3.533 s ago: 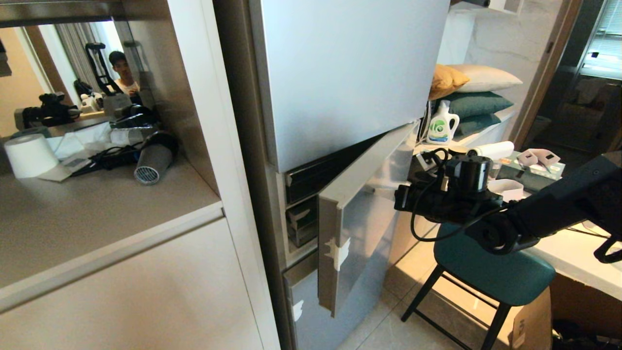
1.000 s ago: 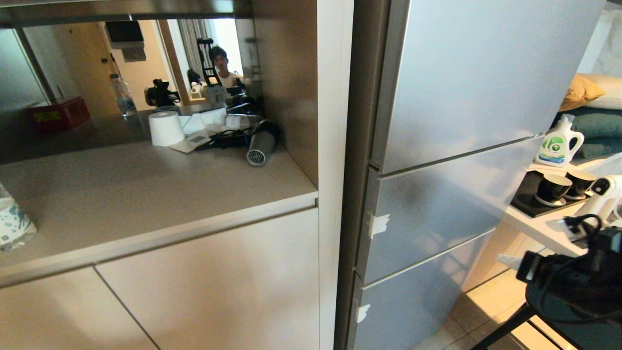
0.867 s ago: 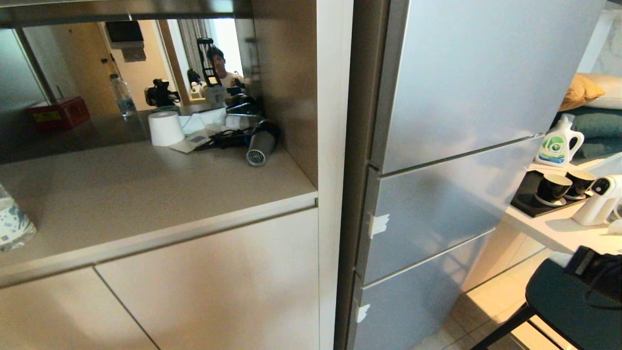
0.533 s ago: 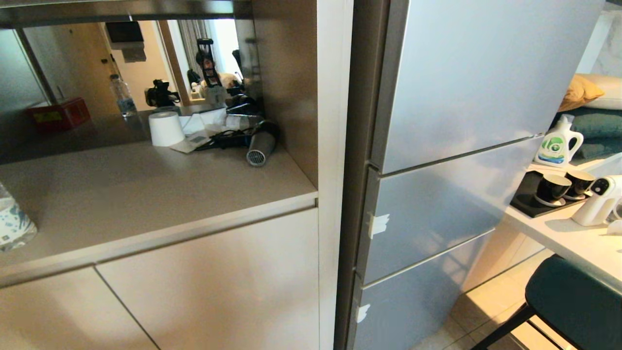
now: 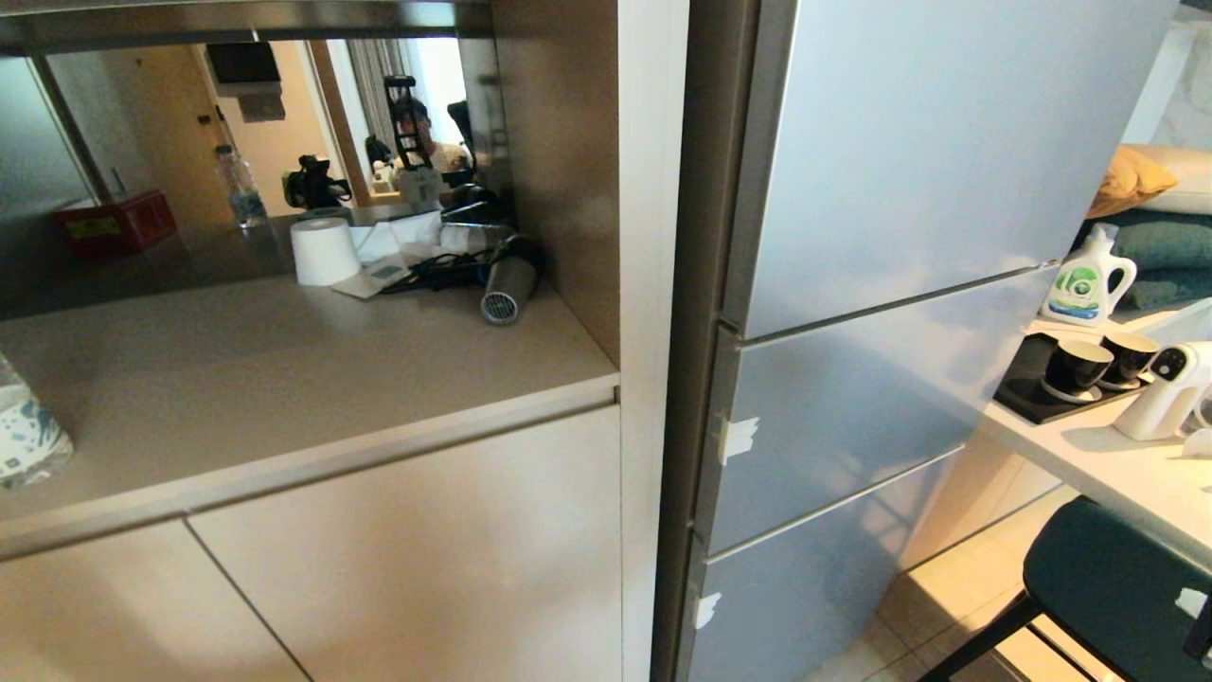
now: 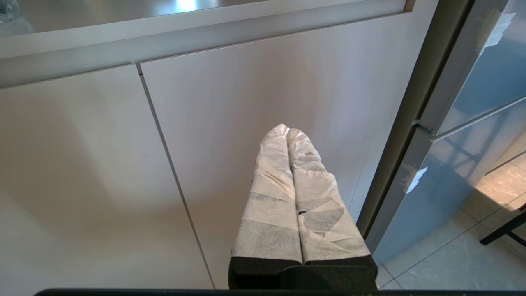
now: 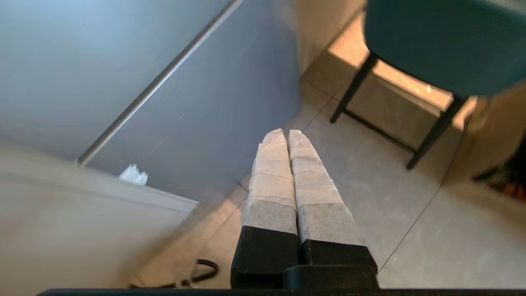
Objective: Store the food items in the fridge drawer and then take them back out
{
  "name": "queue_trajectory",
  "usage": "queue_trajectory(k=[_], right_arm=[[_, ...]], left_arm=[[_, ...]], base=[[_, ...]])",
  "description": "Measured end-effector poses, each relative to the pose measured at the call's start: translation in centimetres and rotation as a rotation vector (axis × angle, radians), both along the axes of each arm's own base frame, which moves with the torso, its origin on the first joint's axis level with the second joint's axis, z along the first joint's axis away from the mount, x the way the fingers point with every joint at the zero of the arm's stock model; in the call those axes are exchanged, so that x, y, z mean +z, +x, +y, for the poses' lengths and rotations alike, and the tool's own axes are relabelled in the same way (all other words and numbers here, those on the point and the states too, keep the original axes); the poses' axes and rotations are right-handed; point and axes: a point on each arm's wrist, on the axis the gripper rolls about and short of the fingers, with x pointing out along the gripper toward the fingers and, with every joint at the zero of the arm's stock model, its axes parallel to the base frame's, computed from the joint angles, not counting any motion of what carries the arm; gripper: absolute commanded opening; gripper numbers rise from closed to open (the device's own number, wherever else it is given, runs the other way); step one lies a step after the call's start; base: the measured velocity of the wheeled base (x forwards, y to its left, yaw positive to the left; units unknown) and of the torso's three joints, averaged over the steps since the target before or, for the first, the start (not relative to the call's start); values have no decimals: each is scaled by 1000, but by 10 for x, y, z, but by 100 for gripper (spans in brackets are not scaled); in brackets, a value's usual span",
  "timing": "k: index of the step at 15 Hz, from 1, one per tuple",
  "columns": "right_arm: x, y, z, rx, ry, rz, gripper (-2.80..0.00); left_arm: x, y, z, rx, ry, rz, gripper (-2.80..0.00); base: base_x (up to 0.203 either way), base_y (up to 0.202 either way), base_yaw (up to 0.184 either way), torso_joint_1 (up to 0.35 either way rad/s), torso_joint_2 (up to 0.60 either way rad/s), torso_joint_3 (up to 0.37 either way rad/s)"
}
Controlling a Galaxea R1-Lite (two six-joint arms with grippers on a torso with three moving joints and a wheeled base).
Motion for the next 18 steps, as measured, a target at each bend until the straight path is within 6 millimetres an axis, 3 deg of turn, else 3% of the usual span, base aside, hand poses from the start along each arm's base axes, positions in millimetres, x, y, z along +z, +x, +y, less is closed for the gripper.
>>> queue_trajectory(k=[10, 13, 18], right_arm=[[56, 9, 95, 740, -19, -360, -280], [41, 3, 95, 771, -46, -318, -280], [17, -25, 67, 675, -63, -315, -280]], left_arm=[[0, 0, 0, 0, 0, 0, -280], [0, 0, 0, 0, 0, 0, -280], [0, 0, 0, 0, 0, 0, -280]], base=[[0, 0, 0, 0, 0, 0], [0, 0, 0, 0, 0, 0], [0, 0, 0, 0, 0, 0]])
